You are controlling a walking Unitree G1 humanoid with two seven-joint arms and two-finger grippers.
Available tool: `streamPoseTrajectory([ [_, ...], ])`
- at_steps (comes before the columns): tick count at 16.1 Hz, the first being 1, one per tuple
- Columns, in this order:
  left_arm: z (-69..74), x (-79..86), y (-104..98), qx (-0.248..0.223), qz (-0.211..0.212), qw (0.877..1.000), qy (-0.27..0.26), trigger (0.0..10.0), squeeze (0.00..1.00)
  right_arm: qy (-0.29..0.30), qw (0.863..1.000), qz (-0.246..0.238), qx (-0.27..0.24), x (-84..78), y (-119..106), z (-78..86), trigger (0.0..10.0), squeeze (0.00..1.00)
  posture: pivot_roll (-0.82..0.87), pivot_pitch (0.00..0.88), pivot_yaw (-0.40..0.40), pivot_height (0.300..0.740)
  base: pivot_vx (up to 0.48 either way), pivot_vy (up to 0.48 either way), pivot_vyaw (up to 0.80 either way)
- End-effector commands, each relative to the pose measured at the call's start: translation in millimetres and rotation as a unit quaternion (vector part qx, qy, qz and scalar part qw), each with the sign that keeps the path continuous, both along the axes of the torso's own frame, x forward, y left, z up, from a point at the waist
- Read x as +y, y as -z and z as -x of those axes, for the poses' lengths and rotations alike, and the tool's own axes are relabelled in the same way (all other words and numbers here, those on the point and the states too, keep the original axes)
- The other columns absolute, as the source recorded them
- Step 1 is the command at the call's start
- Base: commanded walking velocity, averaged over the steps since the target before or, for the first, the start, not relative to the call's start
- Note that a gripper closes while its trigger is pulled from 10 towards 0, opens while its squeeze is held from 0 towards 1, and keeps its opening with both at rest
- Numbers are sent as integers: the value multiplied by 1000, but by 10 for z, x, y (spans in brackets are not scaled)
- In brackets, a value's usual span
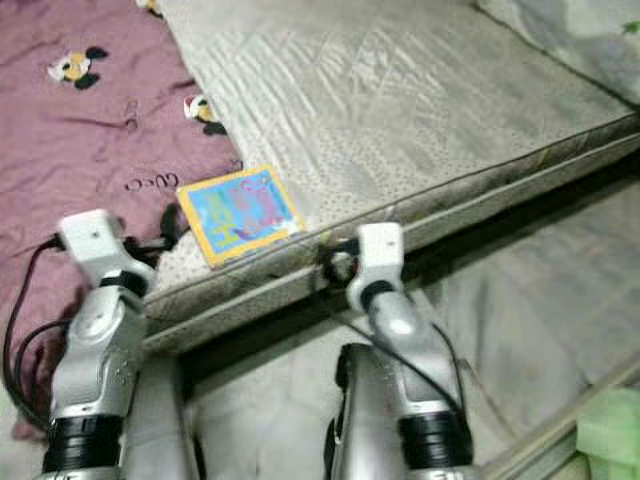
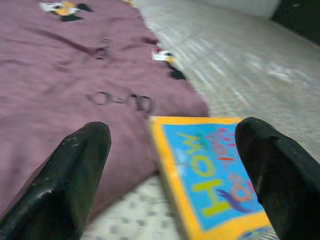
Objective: Clean up the room
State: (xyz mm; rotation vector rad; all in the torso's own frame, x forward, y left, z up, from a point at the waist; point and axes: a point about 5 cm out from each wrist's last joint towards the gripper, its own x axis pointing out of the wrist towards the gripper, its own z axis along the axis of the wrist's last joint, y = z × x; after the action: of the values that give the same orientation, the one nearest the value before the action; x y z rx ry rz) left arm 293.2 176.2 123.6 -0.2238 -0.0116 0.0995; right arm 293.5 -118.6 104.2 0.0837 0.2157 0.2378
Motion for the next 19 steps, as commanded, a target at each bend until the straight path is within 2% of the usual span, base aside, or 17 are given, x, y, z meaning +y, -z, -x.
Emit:
streamPoseTrajectory([
  [1,10,59,71,20,4,1000,-15,10000,0,-4,1000,-2,1,25,-4,9,10000,0,-82,163,-74,540,0,0,0],
  [6,-194,47,184,47,49,998,-8,10000,0,-1,1000,-2,-2,-42,-61,125,10000,0,-128,202,-57,487,0,0,0],
  [9,-319,-53,218,56,59,997,11,10000,0,7,1000,2,3,-124,-63,193,10000,0,-157,220,-51,487,0,0,0],
  [11,-438,-164,267,66,85,994,21,10000,0,14,1000,13,7,-186,-92,274,10000,0,-187,239,-54,487,0,0,0],
  [17,-564,-309,334,77,147,986,24,10000,0,18,999,21,21,-243,-92,379,10000,0,-219,250,-58,487,0,0,0],
  [19,-567,-316,355,80,153,985,21,10000,0,18,999,22,23,-248,-96,385,10000,0,-222,250,-58,487,0,0,0],
])
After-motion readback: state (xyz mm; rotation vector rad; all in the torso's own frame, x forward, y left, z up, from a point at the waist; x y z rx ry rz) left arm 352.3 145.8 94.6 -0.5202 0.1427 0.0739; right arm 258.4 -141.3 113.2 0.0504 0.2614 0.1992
